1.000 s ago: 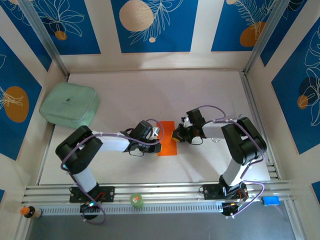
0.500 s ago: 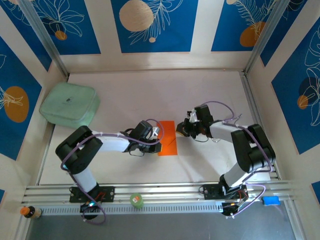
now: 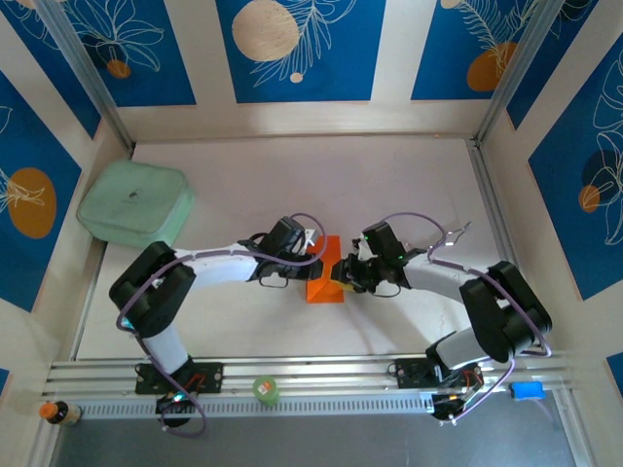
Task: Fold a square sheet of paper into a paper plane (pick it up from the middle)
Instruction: Fold the triangle a second time at the center of the table, then turn over the paper at the center of the table.
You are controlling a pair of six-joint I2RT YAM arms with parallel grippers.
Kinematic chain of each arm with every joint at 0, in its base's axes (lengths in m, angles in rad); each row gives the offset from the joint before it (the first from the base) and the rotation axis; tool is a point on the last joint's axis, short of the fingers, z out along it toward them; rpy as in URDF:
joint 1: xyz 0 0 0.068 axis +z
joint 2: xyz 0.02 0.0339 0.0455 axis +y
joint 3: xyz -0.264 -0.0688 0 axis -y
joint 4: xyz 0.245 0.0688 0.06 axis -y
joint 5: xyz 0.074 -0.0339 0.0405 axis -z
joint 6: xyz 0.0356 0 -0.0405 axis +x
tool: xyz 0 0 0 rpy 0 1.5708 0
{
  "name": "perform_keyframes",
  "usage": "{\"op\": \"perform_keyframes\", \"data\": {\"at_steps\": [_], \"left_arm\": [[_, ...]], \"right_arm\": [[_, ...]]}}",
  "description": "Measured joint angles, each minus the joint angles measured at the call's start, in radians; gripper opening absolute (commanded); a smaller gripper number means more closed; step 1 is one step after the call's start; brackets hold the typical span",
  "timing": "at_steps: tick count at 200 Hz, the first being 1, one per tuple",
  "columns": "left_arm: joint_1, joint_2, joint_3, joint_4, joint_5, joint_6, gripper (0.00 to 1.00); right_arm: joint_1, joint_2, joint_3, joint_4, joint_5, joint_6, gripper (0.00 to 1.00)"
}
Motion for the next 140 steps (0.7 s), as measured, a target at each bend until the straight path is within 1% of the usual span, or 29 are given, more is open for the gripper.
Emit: {"op": "perform_keyframes", "data": {"at_steps": [36, 61, 109, 140], "left_arm": [[0.001, 0.05, -0.002, -0.025, -0.011, 0.011, 0.11], [0.002, 0.054, -0.022, -0.016, -0.01, 0.003, 0.07], [0.005, 0.054, -0.056, 0.057, 0.011, -0.024, 0.06], [0.005, 0.054, -0.059, 0.069, 0.013, -0.031, 0.05]], "right_arm": [[0.026, -0.005, -0.001, -0.027, 0.015, 0.045, 0.35], [0.04, -0.005, -0.002, -0.041, 0.019, 0.072, 0.36], [0.062, -0.003, -0.002, -0.072, 0.05, 0.09, 0.37], [0.063, -0.002, -0.002, -0.099, 0.082, 0.093, 0.4]]}}
